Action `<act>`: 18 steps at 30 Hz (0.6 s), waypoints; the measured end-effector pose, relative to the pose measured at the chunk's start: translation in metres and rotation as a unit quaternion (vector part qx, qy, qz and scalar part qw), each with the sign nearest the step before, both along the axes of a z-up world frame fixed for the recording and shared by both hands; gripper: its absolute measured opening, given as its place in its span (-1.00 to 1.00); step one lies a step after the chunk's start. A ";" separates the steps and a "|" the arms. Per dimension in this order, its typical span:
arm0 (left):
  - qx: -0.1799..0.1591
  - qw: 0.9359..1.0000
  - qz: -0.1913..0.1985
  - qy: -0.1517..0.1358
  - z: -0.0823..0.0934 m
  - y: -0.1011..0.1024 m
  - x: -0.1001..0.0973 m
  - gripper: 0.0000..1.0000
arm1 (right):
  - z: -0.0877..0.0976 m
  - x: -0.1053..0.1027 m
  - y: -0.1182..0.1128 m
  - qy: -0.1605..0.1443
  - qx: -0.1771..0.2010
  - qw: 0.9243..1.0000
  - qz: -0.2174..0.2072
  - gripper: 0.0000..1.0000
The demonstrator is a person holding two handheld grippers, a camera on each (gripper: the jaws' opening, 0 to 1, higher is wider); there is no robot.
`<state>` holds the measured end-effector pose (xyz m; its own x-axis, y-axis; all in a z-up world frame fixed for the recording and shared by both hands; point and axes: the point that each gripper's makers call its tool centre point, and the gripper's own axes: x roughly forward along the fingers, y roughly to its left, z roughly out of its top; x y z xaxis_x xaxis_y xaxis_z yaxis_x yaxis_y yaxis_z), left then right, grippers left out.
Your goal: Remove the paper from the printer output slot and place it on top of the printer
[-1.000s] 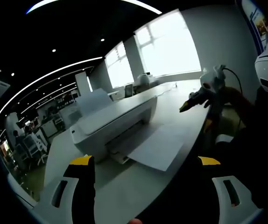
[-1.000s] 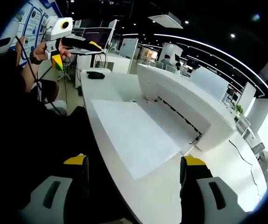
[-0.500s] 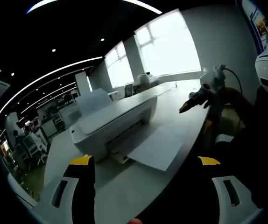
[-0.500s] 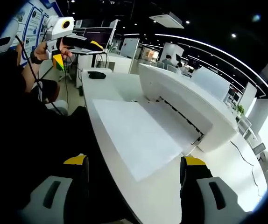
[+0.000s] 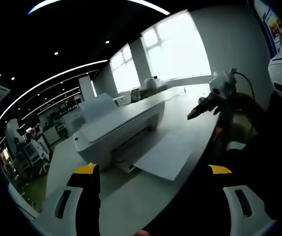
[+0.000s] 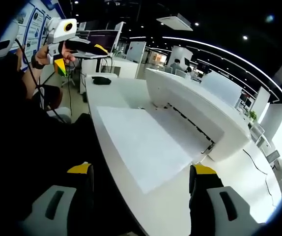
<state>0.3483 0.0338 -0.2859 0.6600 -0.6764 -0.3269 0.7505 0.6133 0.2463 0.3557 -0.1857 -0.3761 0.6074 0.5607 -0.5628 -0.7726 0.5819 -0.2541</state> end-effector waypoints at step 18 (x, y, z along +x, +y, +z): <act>0.000 1.000 -0.001 0.003 -0.001 -0.001 0.001 0.82 | -0.003 -0.001 0.006 0.005 -0.002 1.000 0.009 0.49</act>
<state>0.3490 0.0330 -0.2870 0.6567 -0.6777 -0.3309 0.7532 0.6113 0.2429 0.3545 -0.1799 -0.3794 0.5919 0.5688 -0.5710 -0.7850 0.5676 -0.2482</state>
